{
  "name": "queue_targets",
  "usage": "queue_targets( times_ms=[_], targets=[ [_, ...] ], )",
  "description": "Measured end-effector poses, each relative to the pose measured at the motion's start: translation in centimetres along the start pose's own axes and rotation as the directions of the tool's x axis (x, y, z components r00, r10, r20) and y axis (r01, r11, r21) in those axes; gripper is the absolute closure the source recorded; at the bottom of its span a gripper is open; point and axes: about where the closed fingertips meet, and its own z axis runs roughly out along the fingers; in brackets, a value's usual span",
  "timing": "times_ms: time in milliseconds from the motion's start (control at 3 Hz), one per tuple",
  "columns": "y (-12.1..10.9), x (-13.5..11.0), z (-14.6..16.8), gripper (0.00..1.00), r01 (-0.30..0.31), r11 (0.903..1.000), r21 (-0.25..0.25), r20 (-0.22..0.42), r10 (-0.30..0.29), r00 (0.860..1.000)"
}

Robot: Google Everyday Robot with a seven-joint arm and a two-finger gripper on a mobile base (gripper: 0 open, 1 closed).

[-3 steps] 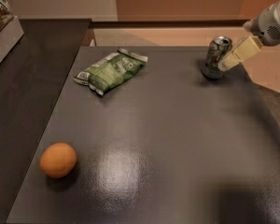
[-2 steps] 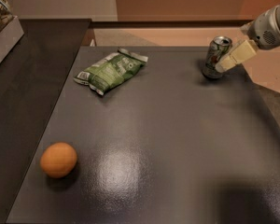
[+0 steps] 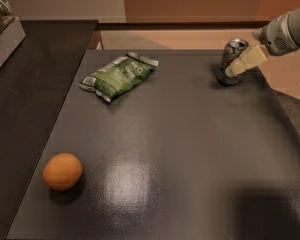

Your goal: Move 7up can near orange

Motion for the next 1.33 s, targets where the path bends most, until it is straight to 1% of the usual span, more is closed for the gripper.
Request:
queue_targets(
  times_ms=[333, 667, 1000, 1333],
  targets=[
    [-0.3, -0.1, 0.8, 0.18, -0.015, 0.9999, -0.007, 0.006, 0.015, 1.0],
    [-0.6, 0.2, 1.1, 0.41, -0.036, 0.9992, -0.018, 0.012, 0.036, 0.999],
    [-0.2, 0.3, 0.8, 0.64, -0.046, 0.9984, -0.034, 0.021, 0.046, 0.999],
    [1.5, -0.2, -0.2, 0.88, -0.028, 0.9975, -0.065, 0.034, 0.03, 0.999]
  ],
)
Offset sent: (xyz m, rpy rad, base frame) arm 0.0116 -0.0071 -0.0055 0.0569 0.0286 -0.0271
